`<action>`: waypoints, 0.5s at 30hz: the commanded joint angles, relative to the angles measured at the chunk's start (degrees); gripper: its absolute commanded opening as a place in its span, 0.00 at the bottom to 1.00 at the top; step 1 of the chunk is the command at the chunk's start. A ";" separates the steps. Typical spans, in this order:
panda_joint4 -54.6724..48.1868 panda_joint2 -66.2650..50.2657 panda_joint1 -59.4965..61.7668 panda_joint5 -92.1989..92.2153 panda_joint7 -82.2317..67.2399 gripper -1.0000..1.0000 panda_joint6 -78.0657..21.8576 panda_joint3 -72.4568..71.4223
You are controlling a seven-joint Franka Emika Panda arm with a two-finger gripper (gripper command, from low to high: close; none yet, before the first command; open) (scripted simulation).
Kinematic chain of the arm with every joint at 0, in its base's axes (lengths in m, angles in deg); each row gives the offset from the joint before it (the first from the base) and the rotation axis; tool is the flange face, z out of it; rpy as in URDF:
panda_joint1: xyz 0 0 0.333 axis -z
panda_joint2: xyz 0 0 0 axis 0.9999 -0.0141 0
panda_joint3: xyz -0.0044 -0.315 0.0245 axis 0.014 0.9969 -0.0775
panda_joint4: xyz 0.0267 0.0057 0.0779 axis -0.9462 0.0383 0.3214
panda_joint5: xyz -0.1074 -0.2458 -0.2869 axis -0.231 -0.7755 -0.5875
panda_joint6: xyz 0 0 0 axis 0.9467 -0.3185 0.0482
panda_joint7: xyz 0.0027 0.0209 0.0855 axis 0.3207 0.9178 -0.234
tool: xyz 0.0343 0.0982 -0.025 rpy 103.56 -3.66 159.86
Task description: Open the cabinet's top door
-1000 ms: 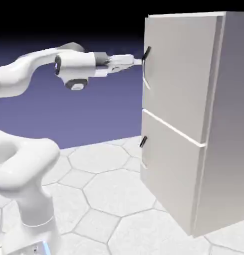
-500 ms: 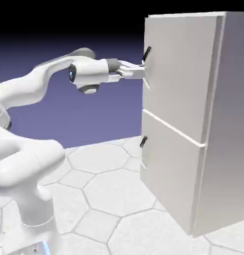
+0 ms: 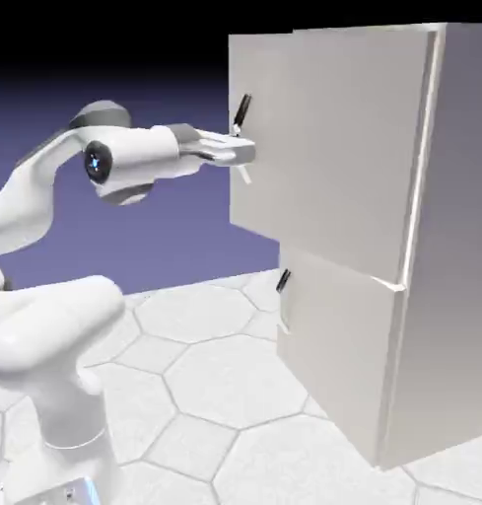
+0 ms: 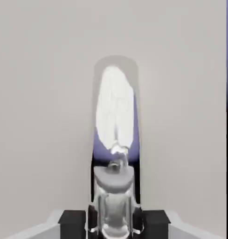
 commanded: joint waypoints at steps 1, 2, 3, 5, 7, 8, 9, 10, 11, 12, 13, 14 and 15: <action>1.02 -0.04 -0.69 -1.19 -1.02 0.00 -1.60 2.06; 1.93 -0.12 -1.26 -2.53 -1.93 0.00 -3.08 4.14; 2.73 -0.23 -1.73 -3.91 -2.80 0.00 -4.50 6.21; 4.05 -0.58 -2.47 -6.80 -4.43 0.00 -7.19 10.37; 5.04 -1.12 -2.96 -9.82 -5.96 0.00 -9.73 14.52; 5.41 -1.52 -3.30 -11.41 -6.74 0.00 -10.78 16.60; 5.76 -1.79 -3.08 -12.87 -7.41 0.00 -12.37 18.67; 6.05 -1.58 -1.53 -13.48 -7.63 0.00 -14.87 20.09; 6.25 -1.14 0.46 -13.45 -7.53 0.00 -17.36 20.82; 6.41 -0.64 2.54 -13.17 -7.33 0.00 -19.74 21.27; 6.56 -0.15 4.61 -12.80 -7.09 0.00 -22.06 21.64; 6.72 0.30 6.69 -12.46 -6.88 0.00 -24.40 22.07; 6.88 0.55 8.75 -12.30 -6.81 0.00 -26.86 22.75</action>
